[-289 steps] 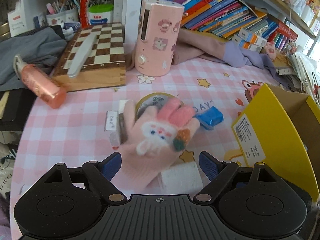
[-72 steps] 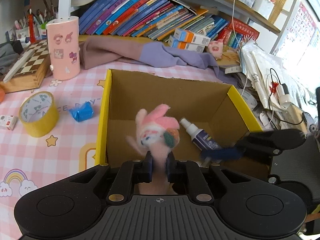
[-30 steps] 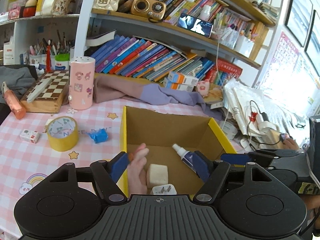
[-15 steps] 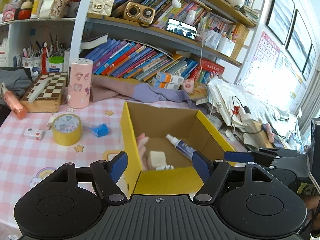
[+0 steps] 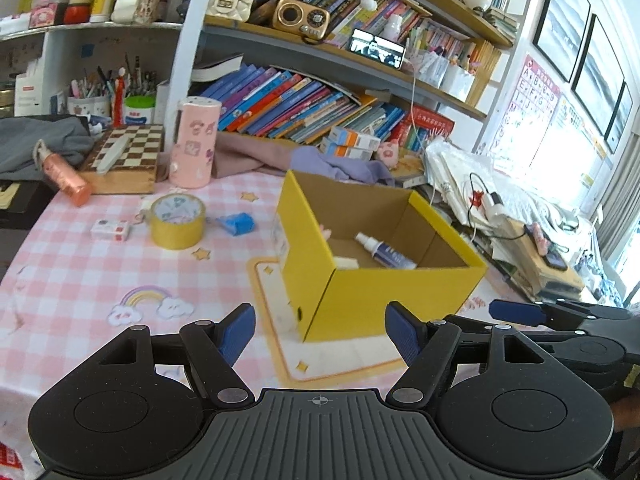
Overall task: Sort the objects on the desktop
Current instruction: 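Lift both open tools out of the yellow box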
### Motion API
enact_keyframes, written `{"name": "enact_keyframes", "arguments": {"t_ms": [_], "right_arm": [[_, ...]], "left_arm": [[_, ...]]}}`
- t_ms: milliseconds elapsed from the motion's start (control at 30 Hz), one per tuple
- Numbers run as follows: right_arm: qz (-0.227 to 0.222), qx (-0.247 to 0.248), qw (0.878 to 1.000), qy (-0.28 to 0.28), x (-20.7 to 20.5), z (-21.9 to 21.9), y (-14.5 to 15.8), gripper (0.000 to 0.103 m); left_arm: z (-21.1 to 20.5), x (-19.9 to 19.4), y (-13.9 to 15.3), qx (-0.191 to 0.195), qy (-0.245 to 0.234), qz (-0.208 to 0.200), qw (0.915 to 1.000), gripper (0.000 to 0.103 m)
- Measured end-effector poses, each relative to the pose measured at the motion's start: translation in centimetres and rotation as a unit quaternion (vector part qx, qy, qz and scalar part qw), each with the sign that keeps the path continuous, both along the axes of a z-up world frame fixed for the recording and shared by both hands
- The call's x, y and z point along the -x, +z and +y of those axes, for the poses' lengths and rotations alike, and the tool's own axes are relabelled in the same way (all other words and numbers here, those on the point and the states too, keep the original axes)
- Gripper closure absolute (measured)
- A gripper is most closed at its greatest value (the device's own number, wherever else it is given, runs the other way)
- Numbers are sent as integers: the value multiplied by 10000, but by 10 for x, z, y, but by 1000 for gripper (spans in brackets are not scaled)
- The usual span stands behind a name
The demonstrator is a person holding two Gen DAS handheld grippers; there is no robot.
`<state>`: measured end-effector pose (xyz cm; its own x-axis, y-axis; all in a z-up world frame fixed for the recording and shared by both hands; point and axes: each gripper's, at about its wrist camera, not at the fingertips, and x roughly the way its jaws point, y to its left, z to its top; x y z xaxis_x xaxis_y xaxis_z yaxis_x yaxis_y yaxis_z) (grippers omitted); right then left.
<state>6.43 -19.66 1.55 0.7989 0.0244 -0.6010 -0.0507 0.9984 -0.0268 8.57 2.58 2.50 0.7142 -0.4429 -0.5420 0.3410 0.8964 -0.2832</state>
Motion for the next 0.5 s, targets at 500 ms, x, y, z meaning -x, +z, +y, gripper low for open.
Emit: {"name": "enact_keyframes", "arguments": {"t_ms": [500], "right_arm": [[363,29,9993,-52,37,46,-33,42]], "left_arm": [[36,38,-24,-300,96,374,9988,29]]}}
